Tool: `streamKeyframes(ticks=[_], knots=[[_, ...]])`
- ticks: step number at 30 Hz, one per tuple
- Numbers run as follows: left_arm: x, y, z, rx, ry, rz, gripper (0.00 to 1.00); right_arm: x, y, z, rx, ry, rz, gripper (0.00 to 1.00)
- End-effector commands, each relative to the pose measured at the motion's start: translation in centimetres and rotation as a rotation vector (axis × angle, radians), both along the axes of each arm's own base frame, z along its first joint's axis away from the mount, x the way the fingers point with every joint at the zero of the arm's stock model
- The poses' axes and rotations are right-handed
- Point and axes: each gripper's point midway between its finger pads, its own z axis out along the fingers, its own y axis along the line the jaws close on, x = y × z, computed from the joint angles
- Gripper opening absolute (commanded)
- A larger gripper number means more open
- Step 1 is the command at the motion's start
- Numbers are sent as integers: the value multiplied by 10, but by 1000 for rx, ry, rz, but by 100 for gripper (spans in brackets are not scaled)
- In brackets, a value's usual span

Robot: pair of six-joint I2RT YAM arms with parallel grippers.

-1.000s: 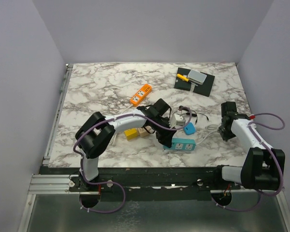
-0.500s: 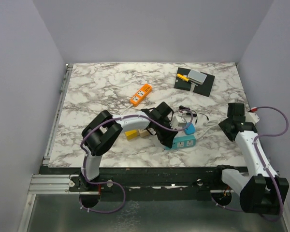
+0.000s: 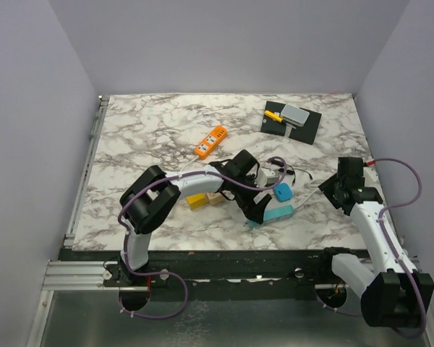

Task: Insert the plug
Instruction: Place the socket at the center of the board.

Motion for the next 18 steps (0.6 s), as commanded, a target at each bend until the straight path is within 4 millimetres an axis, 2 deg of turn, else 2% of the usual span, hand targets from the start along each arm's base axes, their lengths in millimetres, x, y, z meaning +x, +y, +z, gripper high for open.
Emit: streamKeyframes(ticks=[1,3,5,7,10,14,18], knots=[[29,-10,40,-70,-82,66,97,17,12,-2,5,-27,86,50],[37,-11,45,-75,-105,79,94,23,14,-4,-8,-17,102,49],[36,-11,46,-84,-111,63,88,28,14,-2,-25,-7,107,49],[28,-11,44,-86,-91,43,84,32,15,8,-41,-24,120,49],[15,-8,52,-102,-87,-18,87,36,24,15,-59,-53,157,50],[-2,0,63,-71,-180,-128,94,41,31,-6,-33,-6,159,51],[-9,4,61,-11,-348,-199,92,54,28,-26,-47,33,139,46]])
